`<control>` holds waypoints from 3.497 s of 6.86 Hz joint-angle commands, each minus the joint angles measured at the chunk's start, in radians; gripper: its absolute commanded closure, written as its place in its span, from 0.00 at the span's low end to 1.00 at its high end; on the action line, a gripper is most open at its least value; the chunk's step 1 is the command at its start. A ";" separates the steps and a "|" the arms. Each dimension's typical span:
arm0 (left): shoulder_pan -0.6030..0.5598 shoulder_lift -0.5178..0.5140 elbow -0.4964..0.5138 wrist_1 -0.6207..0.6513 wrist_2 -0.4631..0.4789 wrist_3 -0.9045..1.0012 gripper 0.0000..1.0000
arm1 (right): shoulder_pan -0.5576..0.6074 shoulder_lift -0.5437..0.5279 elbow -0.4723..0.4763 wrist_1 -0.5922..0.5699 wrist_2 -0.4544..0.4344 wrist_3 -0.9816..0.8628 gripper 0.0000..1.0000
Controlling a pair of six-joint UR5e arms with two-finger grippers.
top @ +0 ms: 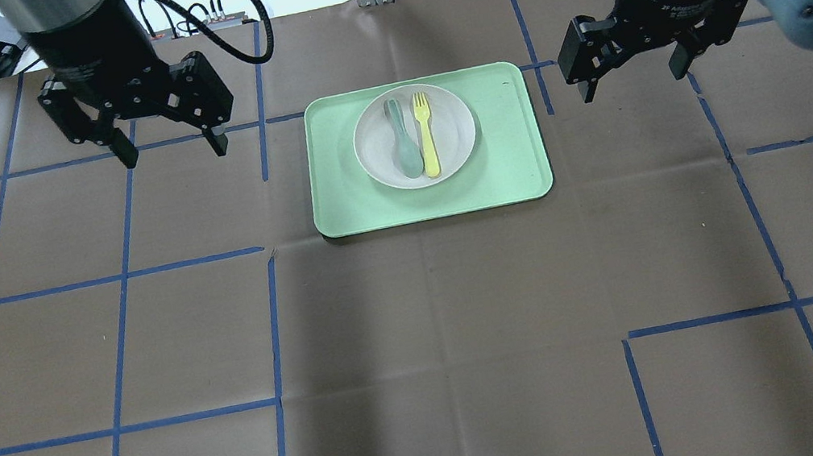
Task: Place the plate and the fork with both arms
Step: 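Open the left gripper and lift it away from the plate, then move the right gripper over the plate above the yellow fork, then lower the right gripper and close it on the yellow fork handle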
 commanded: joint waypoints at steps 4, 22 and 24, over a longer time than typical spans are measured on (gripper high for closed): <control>0.025 0.151 -0.152 -0.078 -0.059 0.072 0.00 | 0.121 0.163 -0.116 -0.055 -0.013 0.086 0.00; 0.034 0.161 -0.172 -0.012 -0.050 0.077 0.00 | 0.259 0.701 -0.254 -0.493 -0.006 0.251 0.48; 0.036 0.161 -0.172 -0.012 -0.050 0.077 0.00 | 0.259 0.731 -0.278 -0.496 -0.003 0.252 0.49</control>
